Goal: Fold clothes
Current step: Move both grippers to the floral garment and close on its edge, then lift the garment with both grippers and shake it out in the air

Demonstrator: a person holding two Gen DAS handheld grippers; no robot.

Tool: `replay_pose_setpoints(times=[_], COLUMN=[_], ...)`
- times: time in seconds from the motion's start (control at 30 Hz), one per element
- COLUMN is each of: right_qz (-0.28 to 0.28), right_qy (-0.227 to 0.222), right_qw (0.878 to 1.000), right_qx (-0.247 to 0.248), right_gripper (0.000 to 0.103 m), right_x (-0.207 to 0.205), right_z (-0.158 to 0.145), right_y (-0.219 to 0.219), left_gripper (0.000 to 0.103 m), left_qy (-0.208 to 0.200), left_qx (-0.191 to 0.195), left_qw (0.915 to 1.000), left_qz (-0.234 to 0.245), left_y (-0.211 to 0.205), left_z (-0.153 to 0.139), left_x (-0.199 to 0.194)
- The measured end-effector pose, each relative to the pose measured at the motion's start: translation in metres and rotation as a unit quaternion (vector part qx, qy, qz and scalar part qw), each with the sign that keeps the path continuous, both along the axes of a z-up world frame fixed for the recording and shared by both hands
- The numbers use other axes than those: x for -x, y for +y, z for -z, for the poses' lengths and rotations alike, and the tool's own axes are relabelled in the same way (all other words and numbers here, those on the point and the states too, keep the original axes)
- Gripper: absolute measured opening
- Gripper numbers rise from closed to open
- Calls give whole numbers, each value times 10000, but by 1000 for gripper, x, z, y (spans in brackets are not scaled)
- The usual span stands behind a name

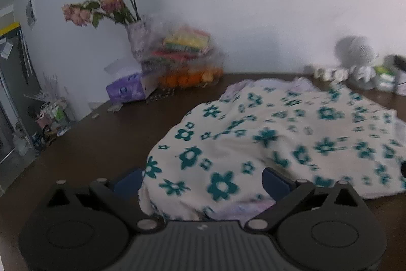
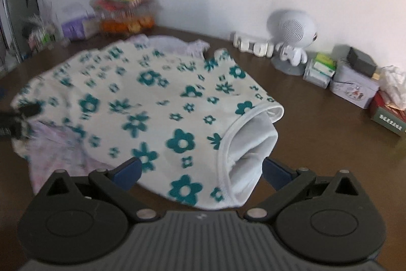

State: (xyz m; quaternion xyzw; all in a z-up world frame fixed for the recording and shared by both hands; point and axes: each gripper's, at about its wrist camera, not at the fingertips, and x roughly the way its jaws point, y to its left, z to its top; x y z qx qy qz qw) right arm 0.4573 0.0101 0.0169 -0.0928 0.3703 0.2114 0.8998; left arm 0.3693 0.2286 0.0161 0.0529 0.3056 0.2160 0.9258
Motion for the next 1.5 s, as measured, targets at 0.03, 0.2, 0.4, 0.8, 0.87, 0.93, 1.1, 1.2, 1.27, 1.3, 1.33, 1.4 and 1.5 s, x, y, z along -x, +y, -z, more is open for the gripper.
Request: replay_pose_setpoints(times=[0.03,0.2,0.4,0.8,0.87,0.93,1.1,1.2,1.27,1.3,1.33,1.4,1.5], right_qz=[-5,-25,-201,-127,-87,-64,38,82,119,135,151,168,224], right_qy=[43,305,428,-323,-568,-847,-1432,-1782,-1964,-2050,-2136,-2266,-2174], right_qw=[10000,9994,9988,9979,9957,9928,9832,9767,9732,9717,9701,9696,9747], right_qx=[46,155,98,-552,-720,-844,-1129,-1197,-1186,-1169,-1147,-912,-465], right_gripper=[103,92,64,8,8,8,7,7,7,7,7,7,7], right_x=[-6,-35,-48,-19,-13,-5,22,48,71,85,100,139,201], right_z=[4,21,28,-18,-39,-61,-122,-156,-175,-184,-193,-201,-194], right_y=[3,18,35,25,21,16,-7,-34,-61,-74,-88,-116,-158], left_gripper=[97,88,54,9,8,8,8,8,8,8,8,8,8], left_qy=[57,340,431,-445,-656,-863,-1382,-1713,-1900,-1935,-1928,-1786,-1291], left_qx=[5,29,341,1067,1050,1046,848,846,855,874,902,883,648], left_qw=[10000,9988,9961,9871,9853,9824,9750,9633,9526,9476,9408,9289,9086], left_qz=[61,365,692,1111,1178,1283,1517,1888,2217,2388,2637,3123,3919], left_y=[3,20,29,46,44,40,17,-4,-24,-35,-49,-75,-119], left_z=[3,16,25,-8,-26,-47,-103,-135,-155,-162,-168,-170,-150], left_x=[-7,-45,-67,-43,-39,-35,-17,7,28,39,53,77,116])
